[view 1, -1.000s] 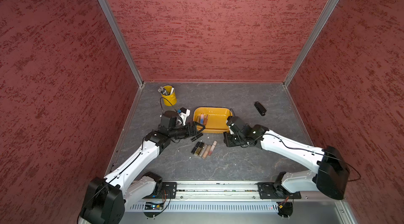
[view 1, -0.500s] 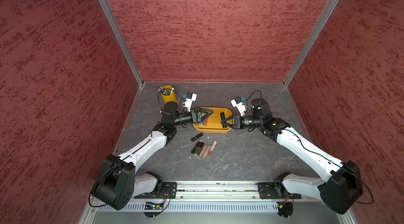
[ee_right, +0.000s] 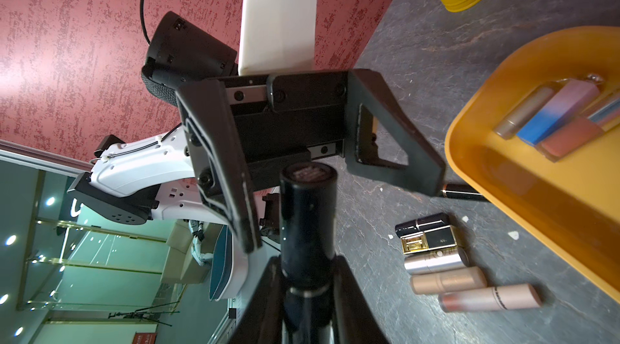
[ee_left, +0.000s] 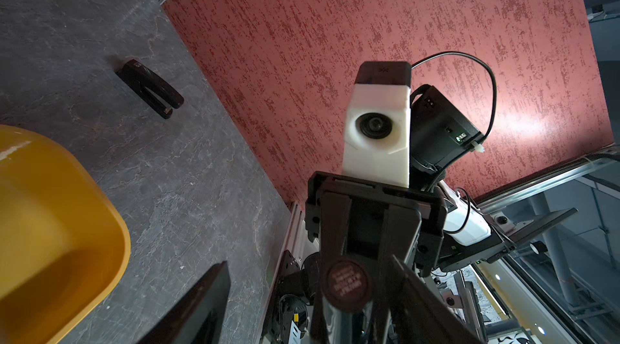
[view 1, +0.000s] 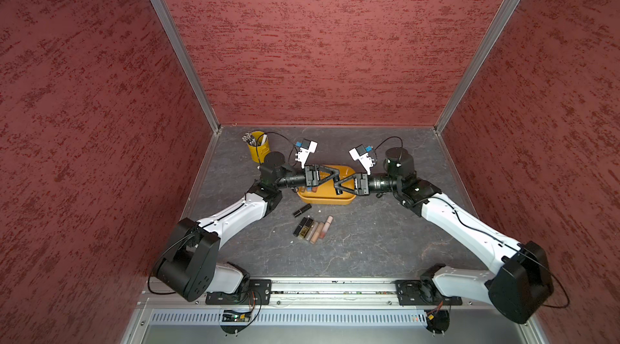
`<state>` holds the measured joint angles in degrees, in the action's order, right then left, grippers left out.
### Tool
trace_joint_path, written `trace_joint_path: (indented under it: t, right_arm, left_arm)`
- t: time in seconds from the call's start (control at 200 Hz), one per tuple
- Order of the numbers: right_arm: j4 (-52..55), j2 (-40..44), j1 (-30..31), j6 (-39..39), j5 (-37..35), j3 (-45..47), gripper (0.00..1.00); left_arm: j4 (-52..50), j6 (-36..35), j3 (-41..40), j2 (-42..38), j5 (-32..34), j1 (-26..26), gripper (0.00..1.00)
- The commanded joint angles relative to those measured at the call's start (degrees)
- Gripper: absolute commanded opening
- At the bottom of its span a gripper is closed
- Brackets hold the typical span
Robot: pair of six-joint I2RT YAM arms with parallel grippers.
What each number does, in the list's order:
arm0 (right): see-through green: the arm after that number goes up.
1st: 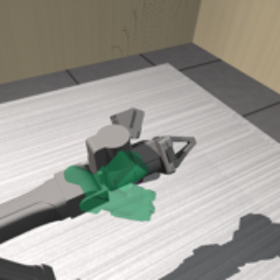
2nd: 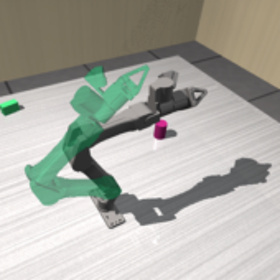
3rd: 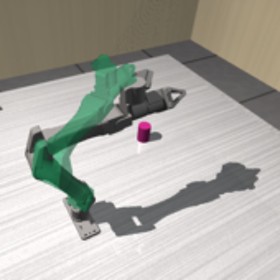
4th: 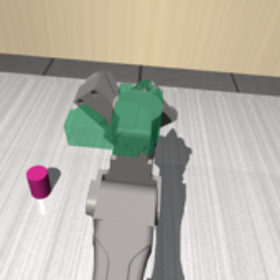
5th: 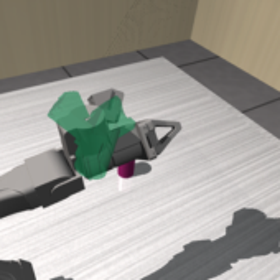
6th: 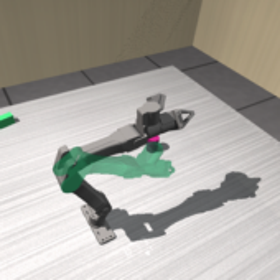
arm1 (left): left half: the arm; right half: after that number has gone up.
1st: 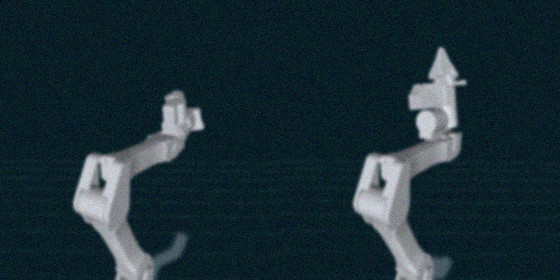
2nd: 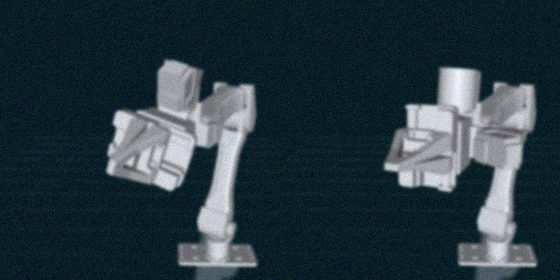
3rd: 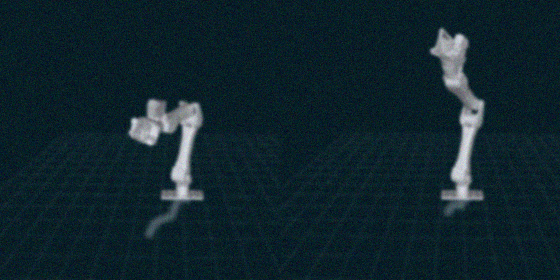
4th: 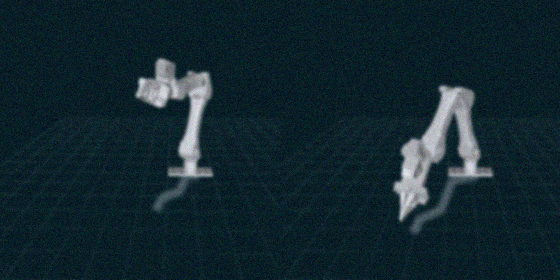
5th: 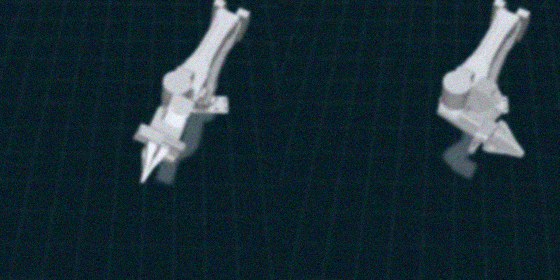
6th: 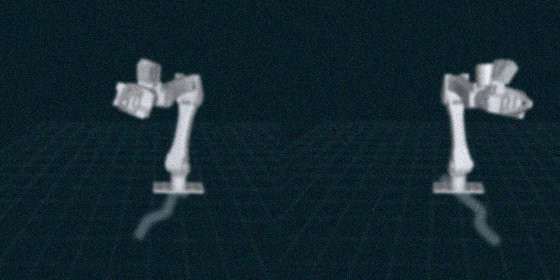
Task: Put the lipstick into the storage box
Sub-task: Pick up the lipstick at the center of the board.
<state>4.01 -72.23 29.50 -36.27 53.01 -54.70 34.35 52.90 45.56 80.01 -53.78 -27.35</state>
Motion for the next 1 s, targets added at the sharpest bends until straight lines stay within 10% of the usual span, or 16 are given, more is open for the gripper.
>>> trace_joint_path:
  t: [0.0, 0.857, 0.997]
  right_arm:
    - [-2.4, -0.2, -0.2, -0.3, 1.1, 0.6, 0.19]
    - [-0.4, -0.1, -0.3, 0.5, -2.1, 1.3, 0.19]
    - [-0.1, -0.2, -0.3, 0.5, -2.3, 1.3, 0.31]
  left_arm:
    - [1.0, 0.0, 2.0, 0.1, -1.1, -0.5, 0.71]
    - [0.2, 1.3, 3.1, 1.9, -4.6, -0.5, 0.19]
    - [-1.0, 1.0, 3.7, 2.5, -5.0, -0.4, 0.16]
